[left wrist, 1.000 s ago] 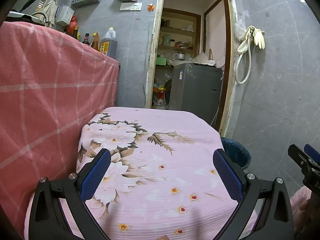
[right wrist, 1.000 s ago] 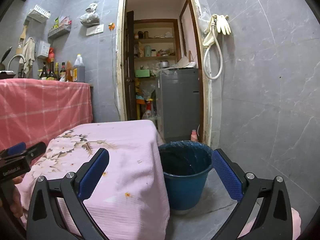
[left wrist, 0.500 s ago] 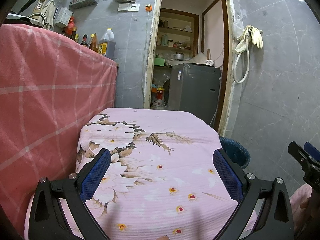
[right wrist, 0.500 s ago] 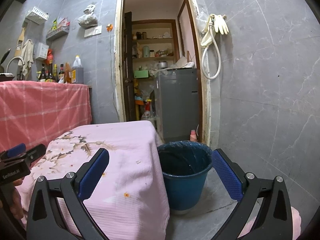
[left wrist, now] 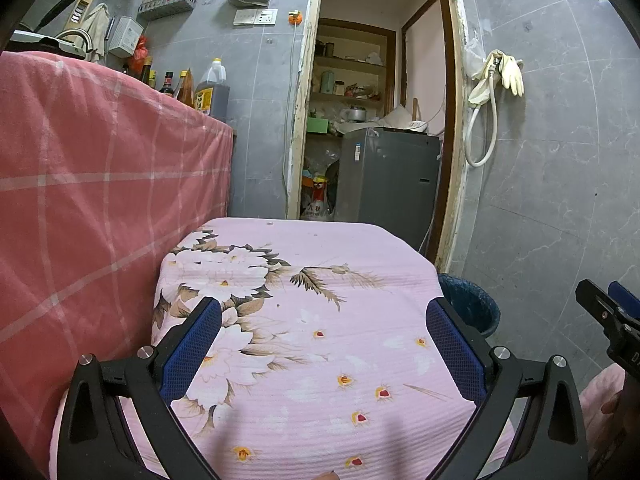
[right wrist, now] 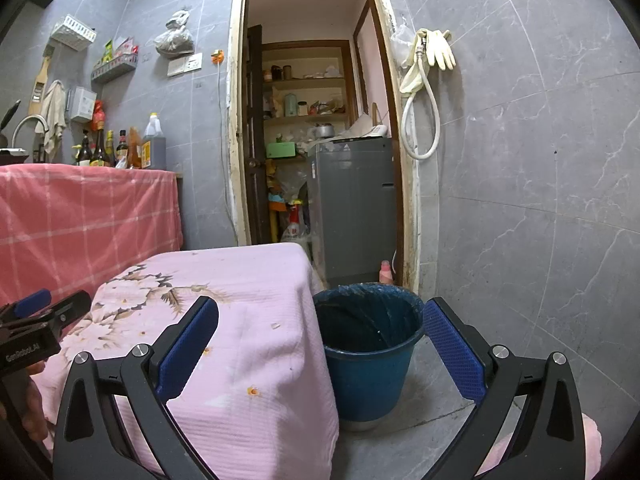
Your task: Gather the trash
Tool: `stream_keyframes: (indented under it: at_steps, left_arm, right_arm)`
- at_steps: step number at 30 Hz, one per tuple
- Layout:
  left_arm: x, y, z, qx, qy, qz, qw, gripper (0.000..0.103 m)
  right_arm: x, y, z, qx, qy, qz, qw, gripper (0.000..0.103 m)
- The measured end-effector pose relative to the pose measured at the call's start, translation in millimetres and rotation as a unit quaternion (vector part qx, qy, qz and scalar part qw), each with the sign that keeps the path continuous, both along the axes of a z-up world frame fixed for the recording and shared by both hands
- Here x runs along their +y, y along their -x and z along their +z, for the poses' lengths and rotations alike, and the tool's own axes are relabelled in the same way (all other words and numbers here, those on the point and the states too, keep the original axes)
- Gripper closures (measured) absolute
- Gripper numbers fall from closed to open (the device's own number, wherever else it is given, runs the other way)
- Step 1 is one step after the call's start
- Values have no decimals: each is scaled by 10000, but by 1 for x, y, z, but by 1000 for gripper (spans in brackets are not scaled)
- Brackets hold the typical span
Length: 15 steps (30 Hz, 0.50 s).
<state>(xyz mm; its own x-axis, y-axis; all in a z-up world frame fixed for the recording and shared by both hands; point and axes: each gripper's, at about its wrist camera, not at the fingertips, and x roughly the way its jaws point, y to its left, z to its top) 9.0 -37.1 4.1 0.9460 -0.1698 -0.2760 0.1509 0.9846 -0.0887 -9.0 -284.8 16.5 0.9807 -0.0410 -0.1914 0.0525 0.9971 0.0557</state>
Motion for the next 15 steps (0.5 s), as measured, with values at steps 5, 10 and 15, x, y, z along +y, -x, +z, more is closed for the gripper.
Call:
stream_keyframes:
  at_steps: [5, 10, 15]
  left_arm:
    - [-1, 0, 0, -1, -5, 4, 10000, 3]
    - [-1, 0, 0, 3, 0, 4, 10000, 3]
    - [-2, 1, 0, -3, -6, 6, 10000, 3]
  right_arm:
    - [-1, 0, 0, -3, 0, 4, 10000, 0]
    - [0, 0, 0, -8, -1, 0, 10000, 0]
    - [-1, 0, 0, -6, -10, -9, 10000, 0]
